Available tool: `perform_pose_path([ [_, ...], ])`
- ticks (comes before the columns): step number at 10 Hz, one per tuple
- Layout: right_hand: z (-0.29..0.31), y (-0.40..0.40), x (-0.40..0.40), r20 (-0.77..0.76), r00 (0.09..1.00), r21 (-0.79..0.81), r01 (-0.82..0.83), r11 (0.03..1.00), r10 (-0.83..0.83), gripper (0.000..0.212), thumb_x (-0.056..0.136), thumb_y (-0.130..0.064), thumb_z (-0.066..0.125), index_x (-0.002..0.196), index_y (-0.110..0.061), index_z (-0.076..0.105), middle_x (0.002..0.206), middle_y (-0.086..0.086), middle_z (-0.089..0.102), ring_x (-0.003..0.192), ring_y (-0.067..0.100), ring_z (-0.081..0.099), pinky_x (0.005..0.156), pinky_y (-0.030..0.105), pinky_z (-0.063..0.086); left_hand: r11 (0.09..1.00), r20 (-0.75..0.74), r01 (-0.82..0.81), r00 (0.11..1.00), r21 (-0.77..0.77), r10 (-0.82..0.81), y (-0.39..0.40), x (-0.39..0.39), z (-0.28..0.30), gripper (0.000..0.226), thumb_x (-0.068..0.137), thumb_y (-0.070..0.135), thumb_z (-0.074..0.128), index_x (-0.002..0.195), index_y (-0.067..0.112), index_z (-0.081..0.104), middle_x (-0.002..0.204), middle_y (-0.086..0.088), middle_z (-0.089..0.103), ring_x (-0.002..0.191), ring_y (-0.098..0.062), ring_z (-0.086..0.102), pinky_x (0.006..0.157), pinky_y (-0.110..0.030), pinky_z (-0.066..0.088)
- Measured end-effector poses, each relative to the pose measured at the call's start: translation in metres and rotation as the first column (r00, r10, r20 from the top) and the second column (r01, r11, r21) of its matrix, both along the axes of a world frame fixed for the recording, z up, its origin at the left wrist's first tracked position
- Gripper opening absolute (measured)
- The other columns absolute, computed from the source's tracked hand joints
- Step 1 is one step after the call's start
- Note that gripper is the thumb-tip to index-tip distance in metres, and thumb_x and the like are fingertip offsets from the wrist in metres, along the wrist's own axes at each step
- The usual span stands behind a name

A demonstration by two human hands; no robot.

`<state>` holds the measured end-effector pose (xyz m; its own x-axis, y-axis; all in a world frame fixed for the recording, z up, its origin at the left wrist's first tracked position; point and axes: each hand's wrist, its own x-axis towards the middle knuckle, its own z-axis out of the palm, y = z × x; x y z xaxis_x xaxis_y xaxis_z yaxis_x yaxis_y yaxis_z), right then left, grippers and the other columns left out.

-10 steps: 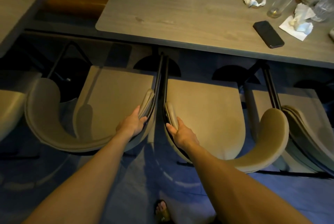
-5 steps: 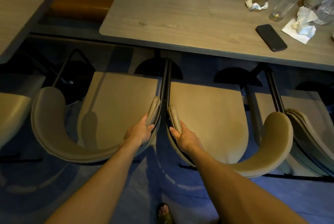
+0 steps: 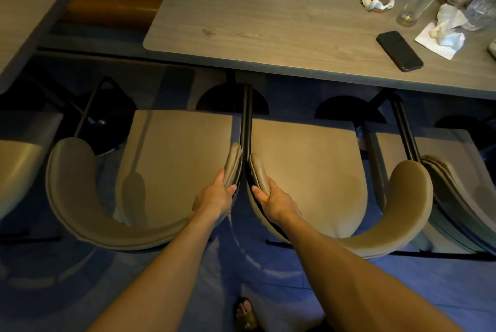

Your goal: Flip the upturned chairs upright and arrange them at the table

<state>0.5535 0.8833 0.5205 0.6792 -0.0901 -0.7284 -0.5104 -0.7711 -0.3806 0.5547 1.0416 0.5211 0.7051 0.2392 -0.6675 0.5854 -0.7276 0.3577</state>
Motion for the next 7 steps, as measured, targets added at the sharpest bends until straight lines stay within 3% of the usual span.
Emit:
perform_pose_path([
  [1, -0.001, 0.0, -0.001, 0.013, 1.0, 0.001, 0.003, 1.0, -0.003, 0.072, 0.089, -0.076, 0.031, 0.154, -0.048, 0.018, 0.133, 0.006, 0.061, 0.12, 0.033, 0.056, 0.104, 0.051, 0.041, 0.999, 0.007, 0.042, 0.999, 0.033, -0.043, -0.002, -0.004, 0.005, 0.061, 0.1, 0.05, 0.033, 0.155, 0.038, 0.008, 0.14, -0.01, 0.053, 0.122, -0.032, 0.053, 0.095, -0.038, 0.044],
  [4, -0.001, 0.0, 0.0, 0.0, 1.0, 0.031, 0.016, 0.999, -0.016, 0.075, 0.084, -0.08, 0.032, 0.152, -0.049, 0.021, 0.132, 0.007, 0.061, 0.118, 0.033, 0.057, 0.103, 0.052, 0.042, 0.996, -0.031, -0.049, 0.998, -0.072, 0.047, -0.003, -0.002, 0.004, 0.068, 0.094, 0.059, 0.033, 0.153, 0.041, 0.005, 0.15, -0.009, 0.043, 0.132, -0.035, 0.045, 0.108, -0.05, 0.037],
  [5, 0.003, -0.005, 0.0, -0.035, 0.999, 0.111, 0.033, 0.993, -0.03, 0.088, 0.08, -0.082, 0.038, 0.156, -0.042, 0.018, 0.148, 0.008, 0.05, 0.132, 0.034, 0.048, 0.111, 0.051, 0.036, 0.996, -0.04, -0.081, 0.996, -0.042, 0.079, -0.011, -0.004, 0.012, 0.072, 0.094, 0.058, 0.036, 0.155, 0.033, 0.008, 0.155, -0.008, 0.035, 0.138, -0.034, 0.038, 0.11, -0.052, 0.033],
  [6, 0.017, -0.014, -0.007, -0.015, 0.992, 0.251, 0.124, 0.96, -0.124, 0.094, 0.087, -0.074, 0.046, 0.16, -0.023, 0.015, 0.161, 0.009, 0.031, 0.146, 0.031, 0.033, 0.119, 0.042, 0.027, 0.995, 0.006, -0.101, 0.995, -0.013, 0.101, -0.021, -0.013, 0.028, 0.071, 0.096, 0.053, 0.037, 0.155, 0.022, 0.014, 0.159, -0.008, 0.027, 0.142, -0.031, 0.031, 0.113, -0.049, 0.03],
  [7, 0.035, -0.027, -0.009, 0.055, 0.968, 0.303, 0.218, 0.928, -0.245, 0.08, 0.091, -0.068, 0.046, 0.149, -0.013, 0.04, 0.148, 0.012, 0.049, 0.133, 0.028, 0.048, 0.109, 0.038, 0.036, 0.99, 0.08, -0.138, 0.987, -0.04, 0.141, -0.022, -0.015, 0.048, 0.059, 0.097, 0.048, 0.039, 0.149, 0.02, 0.032, 0.15, -0.006, 0.041, 0.133, -0.03, 0.043, 0.107, -0.044, 0.038],
])
